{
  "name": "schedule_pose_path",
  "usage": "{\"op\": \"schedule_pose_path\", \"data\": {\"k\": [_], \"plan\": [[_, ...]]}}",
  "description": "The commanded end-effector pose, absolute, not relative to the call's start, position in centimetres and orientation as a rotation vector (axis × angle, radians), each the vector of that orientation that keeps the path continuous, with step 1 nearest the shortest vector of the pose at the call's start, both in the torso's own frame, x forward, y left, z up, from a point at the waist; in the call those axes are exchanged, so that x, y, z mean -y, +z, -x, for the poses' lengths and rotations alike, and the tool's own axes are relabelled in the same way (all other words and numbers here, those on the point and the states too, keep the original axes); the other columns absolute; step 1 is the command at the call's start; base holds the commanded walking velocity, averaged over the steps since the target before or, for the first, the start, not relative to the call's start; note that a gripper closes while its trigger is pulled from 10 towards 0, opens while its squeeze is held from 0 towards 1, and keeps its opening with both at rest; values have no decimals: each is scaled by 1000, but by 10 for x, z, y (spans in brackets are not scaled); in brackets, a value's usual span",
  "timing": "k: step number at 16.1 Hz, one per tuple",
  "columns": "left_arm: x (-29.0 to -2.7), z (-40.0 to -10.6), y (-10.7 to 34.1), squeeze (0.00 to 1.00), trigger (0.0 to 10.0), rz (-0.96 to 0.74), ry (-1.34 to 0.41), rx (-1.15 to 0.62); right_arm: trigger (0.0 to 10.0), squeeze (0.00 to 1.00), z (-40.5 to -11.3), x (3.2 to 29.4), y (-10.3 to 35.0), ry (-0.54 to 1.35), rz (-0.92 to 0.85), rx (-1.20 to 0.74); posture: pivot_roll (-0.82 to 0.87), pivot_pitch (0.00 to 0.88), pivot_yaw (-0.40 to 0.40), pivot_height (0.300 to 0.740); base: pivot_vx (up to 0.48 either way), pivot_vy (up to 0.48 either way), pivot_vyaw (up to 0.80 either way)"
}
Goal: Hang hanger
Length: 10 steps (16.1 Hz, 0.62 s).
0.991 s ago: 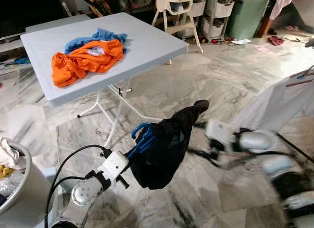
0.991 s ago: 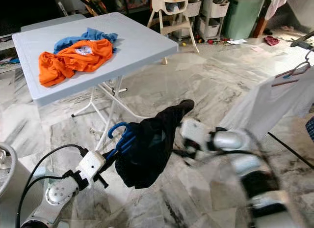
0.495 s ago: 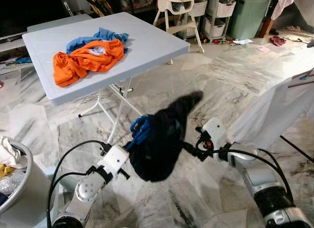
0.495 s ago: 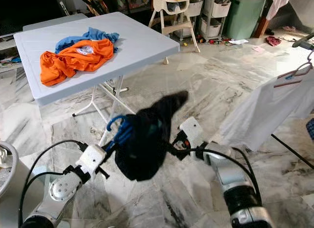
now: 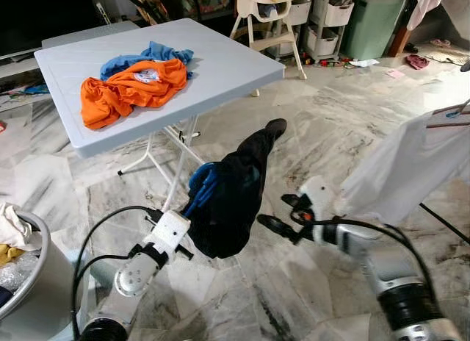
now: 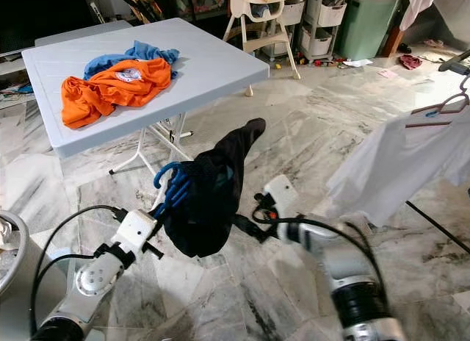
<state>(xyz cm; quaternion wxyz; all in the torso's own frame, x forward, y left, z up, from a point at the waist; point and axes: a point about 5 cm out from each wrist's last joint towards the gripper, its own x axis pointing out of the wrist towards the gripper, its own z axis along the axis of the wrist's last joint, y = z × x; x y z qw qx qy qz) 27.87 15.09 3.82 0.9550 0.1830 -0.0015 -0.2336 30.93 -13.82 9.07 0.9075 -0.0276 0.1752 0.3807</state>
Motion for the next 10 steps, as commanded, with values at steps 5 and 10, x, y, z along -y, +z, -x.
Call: {"op": "schedule_pose_path", "data": {"k": [5, 10], "plan": [[-136, -282, 50, 0, 0, -344, -505, 83, 10000, 0, -312, 116, 85, 591, -21, -288, -92, 7, 46, 740, 0, 0, 0], [-125, -280, 51, 0, 0, -319, -550, 92, 10000, 0, -331, 120, 92, 427, -69, -247, -90, 3, 48, 740, 0, 0, 0]]}}
